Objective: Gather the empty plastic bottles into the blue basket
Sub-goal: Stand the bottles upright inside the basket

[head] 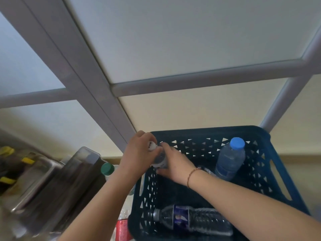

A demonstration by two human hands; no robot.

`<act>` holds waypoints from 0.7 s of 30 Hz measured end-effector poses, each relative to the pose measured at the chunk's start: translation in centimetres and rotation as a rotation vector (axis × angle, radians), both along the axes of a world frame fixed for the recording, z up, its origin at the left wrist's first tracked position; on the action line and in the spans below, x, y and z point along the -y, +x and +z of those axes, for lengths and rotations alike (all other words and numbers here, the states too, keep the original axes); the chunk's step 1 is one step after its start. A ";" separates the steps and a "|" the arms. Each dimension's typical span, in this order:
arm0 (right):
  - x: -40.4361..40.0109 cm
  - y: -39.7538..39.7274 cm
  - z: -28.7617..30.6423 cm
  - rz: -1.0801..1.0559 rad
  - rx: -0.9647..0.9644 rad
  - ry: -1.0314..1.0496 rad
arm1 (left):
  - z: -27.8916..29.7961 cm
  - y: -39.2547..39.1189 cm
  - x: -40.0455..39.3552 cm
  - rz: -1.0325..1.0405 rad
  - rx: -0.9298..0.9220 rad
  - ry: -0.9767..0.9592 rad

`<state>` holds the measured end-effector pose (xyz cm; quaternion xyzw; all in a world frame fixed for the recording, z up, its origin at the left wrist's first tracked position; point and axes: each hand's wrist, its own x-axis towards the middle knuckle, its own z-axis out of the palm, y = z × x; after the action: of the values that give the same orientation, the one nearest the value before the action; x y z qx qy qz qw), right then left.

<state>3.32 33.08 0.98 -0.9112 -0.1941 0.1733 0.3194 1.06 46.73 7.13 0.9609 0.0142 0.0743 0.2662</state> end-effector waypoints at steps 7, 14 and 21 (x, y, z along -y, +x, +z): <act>0.8 1.1 -0.9 -0.041 -0.090 0.188 | -0.1 0.1 0.6 -0.088 -0.023 0.020; 7.9 0.1 2.4 0.143 0.038 -0.055 | -0.5 -1.8 3.5 -0.689 0.609 0.304; 17.5 -4.1 3.3 0.391 -0.271 -0.757 | -6.9 -3.3 10.1 -0.985 -0.846 0.782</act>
<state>-0.74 15.62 4.24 -0.8792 -0.2418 0.4072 -0.0529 -2.19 36.60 0.20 0.8273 -0.3430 -0.4284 -0.1198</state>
